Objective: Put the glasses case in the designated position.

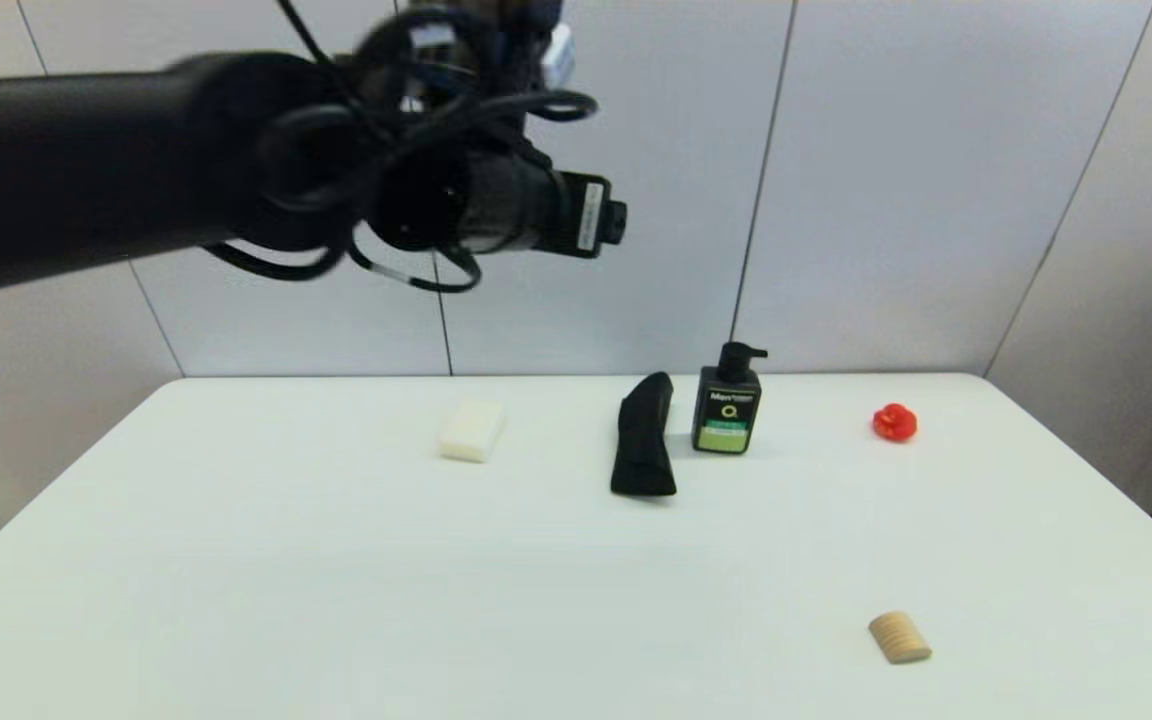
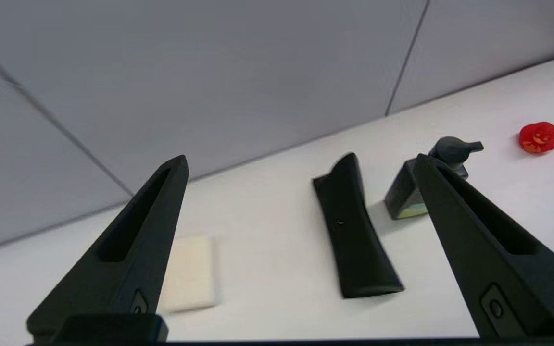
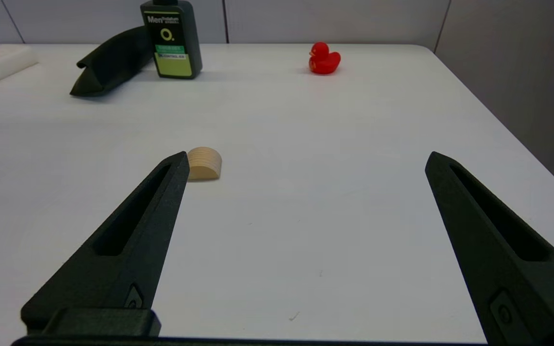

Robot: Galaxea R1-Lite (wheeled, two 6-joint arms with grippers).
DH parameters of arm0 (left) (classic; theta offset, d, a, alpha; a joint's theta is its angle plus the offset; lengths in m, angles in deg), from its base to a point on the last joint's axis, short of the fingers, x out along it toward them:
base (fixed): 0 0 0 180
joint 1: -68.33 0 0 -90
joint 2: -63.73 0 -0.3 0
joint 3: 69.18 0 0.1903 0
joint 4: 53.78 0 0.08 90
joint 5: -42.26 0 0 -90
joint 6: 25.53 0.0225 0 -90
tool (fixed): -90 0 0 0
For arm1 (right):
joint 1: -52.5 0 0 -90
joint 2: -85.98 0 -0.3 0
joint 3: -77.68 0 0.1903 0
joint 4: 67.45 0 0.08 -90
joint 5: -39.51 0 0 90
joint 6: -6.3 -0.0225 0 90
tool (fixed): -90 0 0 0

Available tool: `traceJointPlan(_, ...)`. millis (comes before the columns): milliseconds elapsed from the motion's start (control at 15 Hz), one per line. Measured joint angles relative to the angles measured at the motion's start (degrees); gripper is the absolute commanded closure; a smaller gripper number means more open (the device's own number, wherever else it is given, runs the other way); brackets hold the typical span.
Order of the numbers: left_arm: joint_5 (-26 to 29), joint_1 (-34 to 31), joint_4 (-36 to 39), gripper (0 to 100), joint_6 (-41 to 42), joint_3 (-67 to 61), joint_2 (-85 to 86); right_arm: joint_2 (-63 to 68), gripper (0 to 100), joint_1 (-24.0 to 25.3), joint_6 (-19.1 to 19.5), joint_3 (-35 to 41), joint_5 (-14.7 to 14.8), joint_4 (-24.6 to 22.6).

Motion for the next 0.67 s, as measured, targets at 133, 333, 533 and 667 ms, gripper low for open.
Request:
traceJointPlan(133,0.2,-1.9,-1.7,0,4.2,-1.2,5.5,0.0,0,0.0,0.0,0.0,0.0,0.0)
traceJointPlan(333,2.8,-7.6,-2.3,0,12.3,-5.1,14.7,0.0,0,0.0,0.0,0.0,0.0,0.0)
traceJointPlan(533,8.4,-15.9,-3.4,0,16.4,-12.6,25.5,0.0,0,0.0,0.0,0.0,0.0,0.0)
traceJointPlan(667,12.2,-20.6,-5.0,0,16.8,-20.1,33.0,0.0,0,0.0,0.1,0.0,0.0,0.0)
